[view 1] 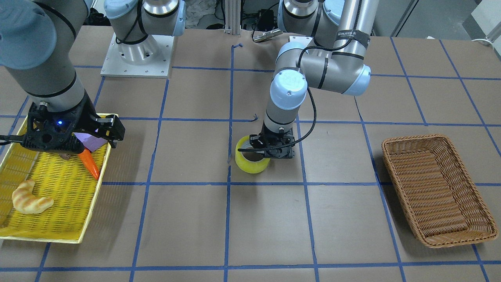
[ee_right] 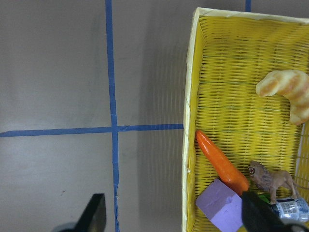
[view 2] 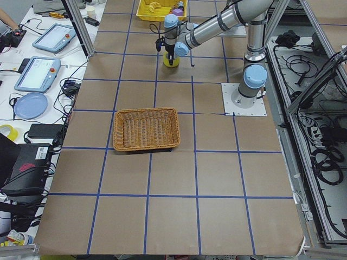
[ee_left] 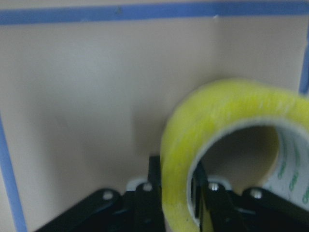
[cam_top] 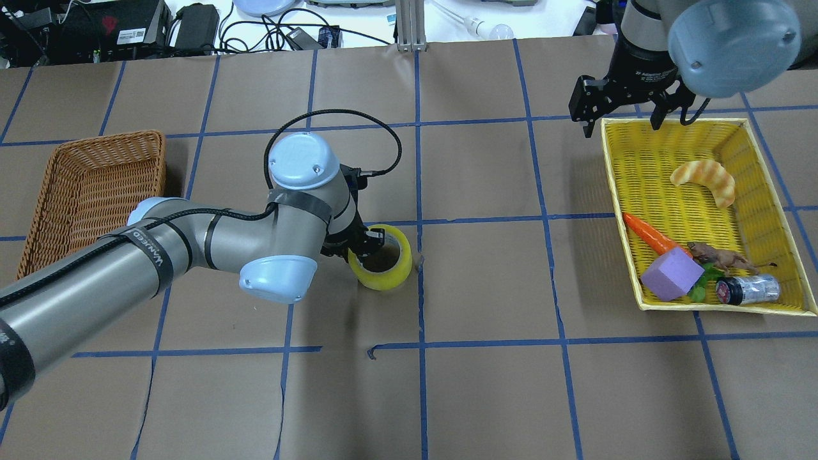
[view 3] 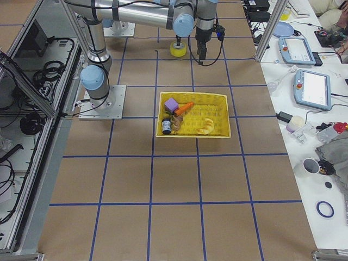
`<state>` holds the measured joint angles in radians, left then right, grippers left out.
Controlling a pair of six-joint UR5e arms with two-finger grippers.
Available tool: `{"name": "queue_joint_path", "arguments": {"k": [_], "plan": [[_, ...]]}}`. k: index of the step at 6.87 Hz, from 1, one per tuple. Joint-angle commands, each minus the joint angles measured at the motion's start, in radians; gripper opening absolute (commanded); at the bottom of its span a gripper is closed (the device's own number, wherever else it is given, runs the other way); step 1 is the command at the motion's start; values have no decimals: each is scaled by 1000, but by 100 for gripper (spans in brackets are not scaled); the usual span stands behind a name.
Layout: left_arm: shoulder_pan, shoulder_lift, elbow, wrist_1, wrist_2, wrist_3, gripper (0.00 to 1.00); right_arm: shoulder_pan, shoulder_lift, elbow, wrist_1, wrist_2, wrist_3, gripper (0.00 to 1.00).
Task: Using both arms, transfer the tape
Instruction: 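Carry the tape roll with the left gripper into the wicker basket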
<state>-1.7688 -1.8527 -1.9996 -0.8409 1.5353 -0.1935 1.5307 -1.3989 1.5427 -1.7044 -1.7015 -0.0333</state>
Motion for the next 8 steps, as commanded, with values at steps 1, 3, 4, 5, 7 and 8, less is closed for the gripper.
{"name": "queue_joint_path", "arguments": {"k": [1, 3, 4, 5, 7, 8], "plan": [[136, 53, 65, -94, -1, 141, 0, 2, 0, 5, 2, -1, 1, 100], [278, 84, 160, -237, 31, 348, 0, 2, 0, 5, 3, 2, 1, 100], [414, 86, 192, -268, 29, 520, 0, 2, -2, 5, 5, 2, 0, 100], [522, 83, 194, -267, 28, 657, 0, 0, -8, 5, 6, 0, -7, 100], [726, 60, 190, -251, 28, 925, 0, 2, -41, -4, 72, -7, -133, 100], [818, 49, 194, -250, 26, 986, 0, 2, -52, -4, 97, -1, -143, 100]]}}
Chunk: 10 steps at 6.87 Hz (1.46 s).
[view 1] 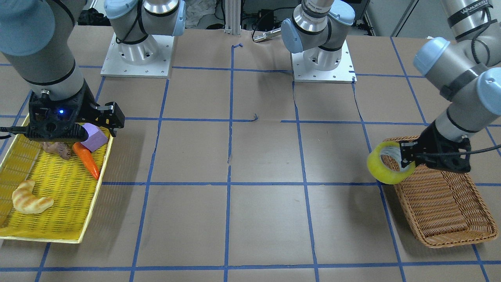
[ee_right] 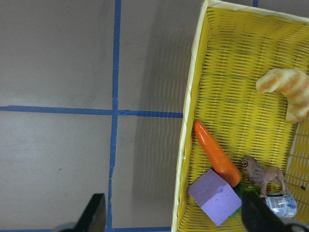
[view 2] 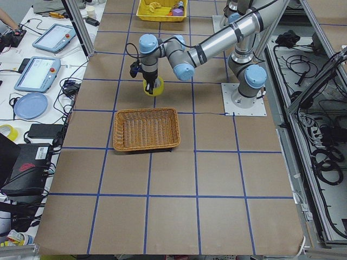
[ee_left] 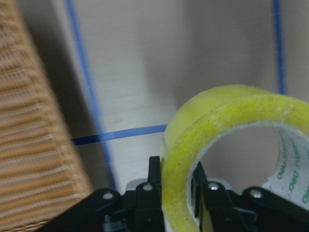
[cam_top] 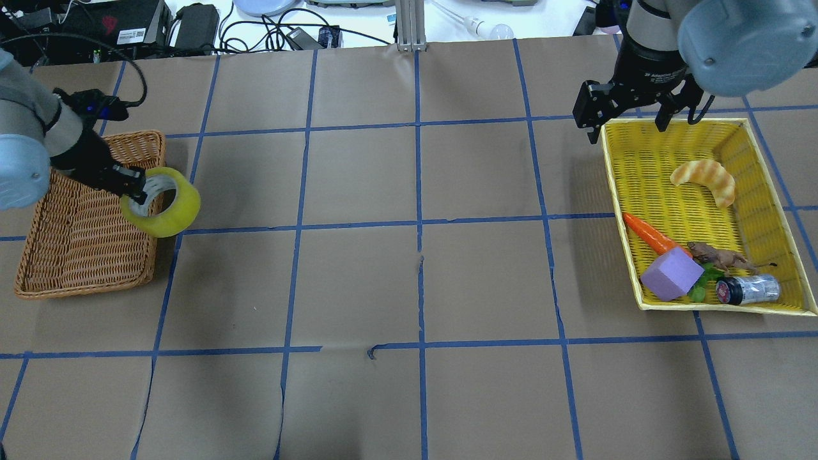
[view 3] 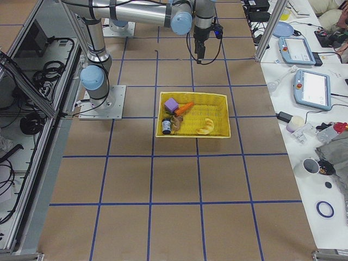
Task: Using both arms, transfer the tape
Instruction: 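Carry the tape roll with the left gripper into the wicker basket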
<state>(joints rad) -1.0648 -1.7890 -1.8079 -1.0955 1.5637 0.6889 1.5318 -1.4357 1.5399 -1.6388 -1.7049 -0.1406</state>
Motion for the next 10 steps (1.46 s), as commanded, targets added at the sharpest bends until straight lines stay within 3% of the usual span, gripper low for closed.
{"name": "queue_joint_path", "arguments": {"k": [1, 3, 5, 6, 7, 8, 10], "plan": [[156, -35, 2, 9, -2, 185, 0, 2, -37, -3, 49, 7, -39, 100], [233, -99, -10, 66, -16, 236, 0, 7, -58, 0, 96, 60, -39, 100], [233, -176, -5, 162, -19, 233, 0, 14, -63, 5, 97, 84, -36, 100], [232, -209, -5, 210, -21, 227, 15, 16, -66, 5, 97, 85, -36, 100], [232, -207, 1, 257, -62, 152, 99, 16, -68, 6, 97, 84, -36, 100], [226, -193, 4, 264, -62, 114, 100, 16, -68, 6, 97, 84, -36, 100], [108, -111, 37, 234, -56, 106, 100, 16, -66, 8, 97, 84, -36, 100]]}}
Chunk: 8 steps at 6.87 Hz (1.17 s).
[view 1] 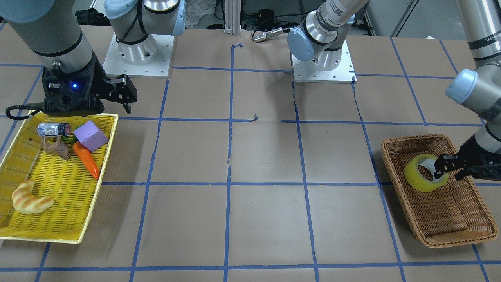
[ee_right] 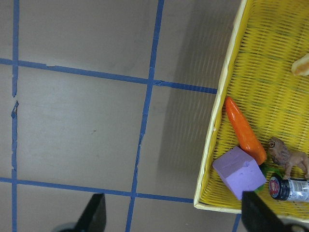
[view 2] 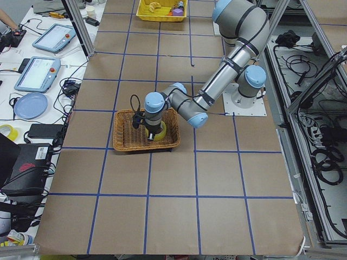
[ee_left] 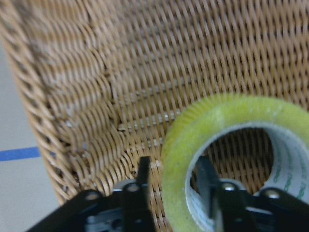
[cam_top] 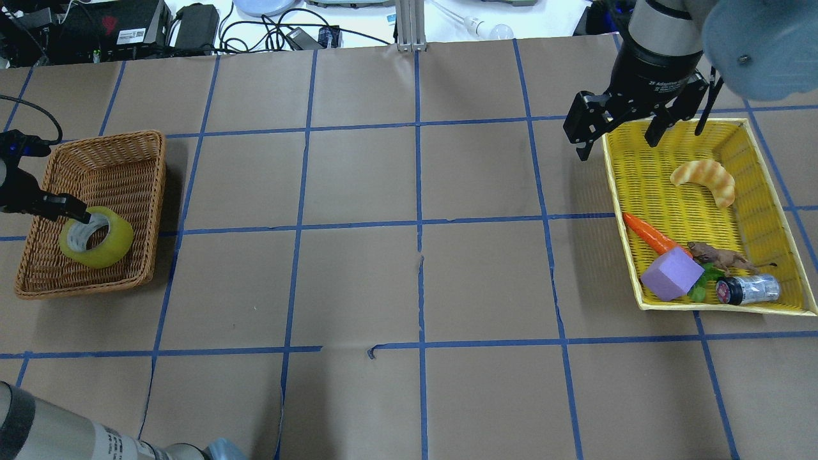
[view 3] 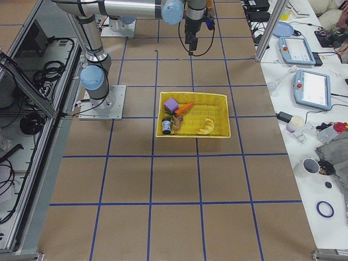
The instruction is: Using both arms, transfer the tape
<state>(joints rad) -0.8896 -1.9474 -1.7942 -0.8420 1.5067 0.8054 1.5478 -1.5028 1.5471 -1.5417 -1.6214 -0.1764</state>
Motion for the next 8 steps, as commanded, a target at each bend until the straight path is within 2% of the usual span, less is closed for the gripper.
{"name": "queue_joint_path", "arguments": {"k": [1, 2, 5, 7, 8], "plan": [[-121, 95, 59, -58, -20, -52, 100, 0, 0, 1, 0, -2, 0, 100], [-221, 141, 85, -121, -23, -149, 100, 0, 1, 1, 0, -3, -2, 100], [-394, 232, 114, -318, -17, -490, 100, -2, -2, 1, 0, -14, -2, 100], [-489, 281, 210, -577, 73, -558, 100, -2, 0, 1, -8, 0, -2, 100], [-544, 285, 273, -682, 73, -663, 100, 0, 3, 2, -3, -3, -3, 100]]}}
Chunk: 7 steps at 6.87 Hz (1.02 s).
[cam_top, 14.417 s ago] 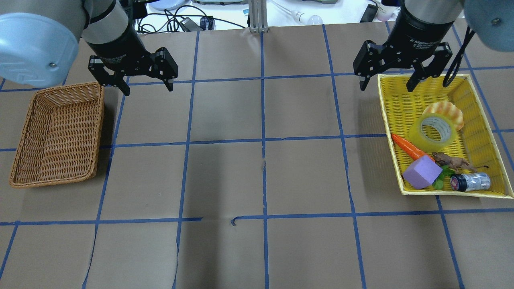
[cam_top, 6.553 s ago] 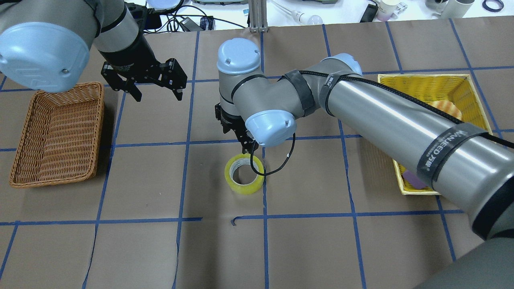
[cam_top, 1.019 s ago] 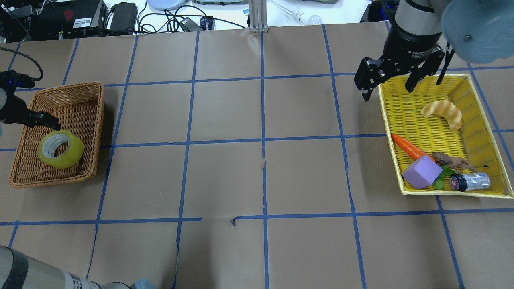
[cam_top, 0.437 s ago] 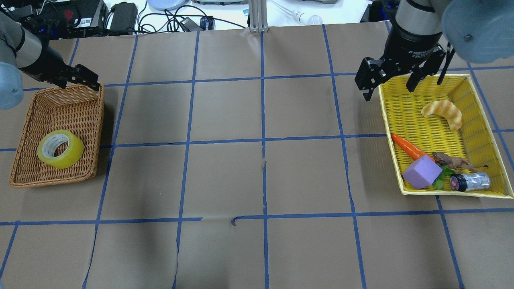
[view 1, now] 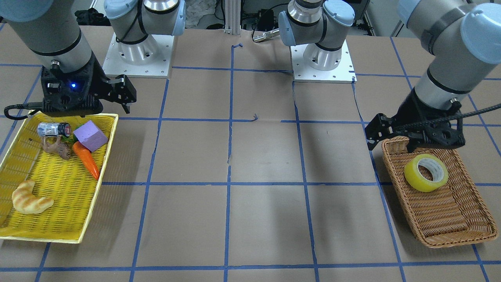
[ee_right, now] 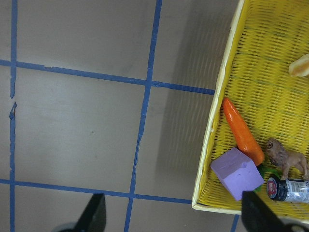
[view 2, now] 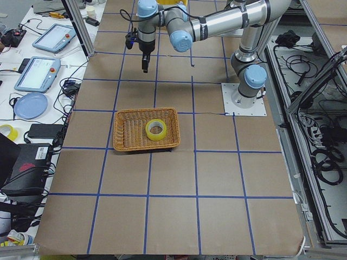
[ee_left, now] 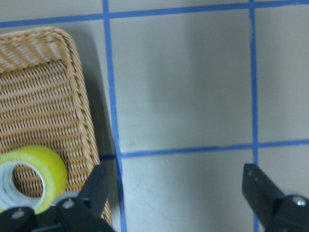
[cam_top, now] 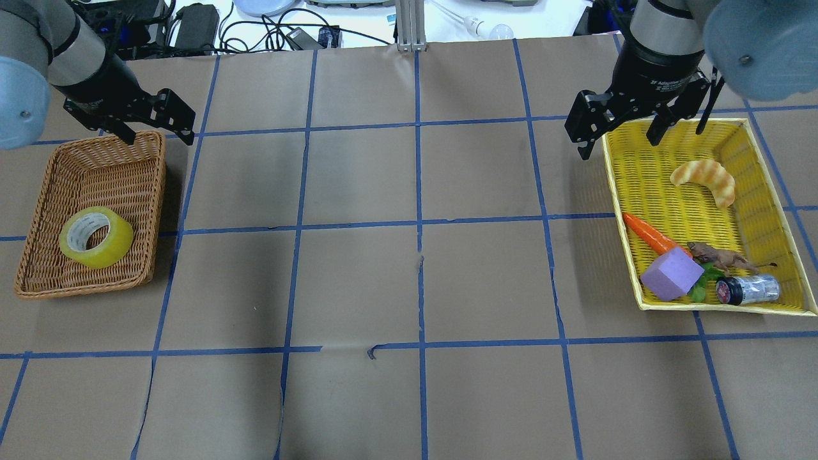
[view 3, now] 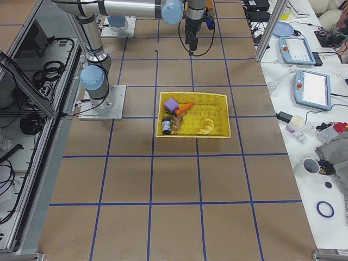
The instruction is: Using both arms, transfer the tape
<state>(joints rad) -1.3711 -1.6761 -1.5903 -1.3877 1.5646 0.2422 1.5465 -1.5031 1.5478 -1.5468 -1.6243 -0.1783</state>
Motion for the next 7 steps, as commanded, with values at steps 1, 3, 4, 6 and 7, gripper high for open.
{"name": "queue_joint_path", "arguments": {"k": [1, 3, 4, 6, 7], "plan": [[-124, 9, 104, -167, 34, -151, 100, 0, 7, 2, -10, 0, -1, 100], [-209, 9, 107, -169, 57, -214, 100, 0, 3, 3, -9, -9, -1, 100], [-226, 9, 107, -169, 52, -221, 100, 0, 3, 2, -9, -9, -1, 100], [-230, 6, 99, -168, 17, -222, 100, 0, -2, 2, -7, -2, -1, 100], [-230, 6, 99, -168, 15, -222, 100, 0, -3, 2, -3, 0, -3, 100]]}}
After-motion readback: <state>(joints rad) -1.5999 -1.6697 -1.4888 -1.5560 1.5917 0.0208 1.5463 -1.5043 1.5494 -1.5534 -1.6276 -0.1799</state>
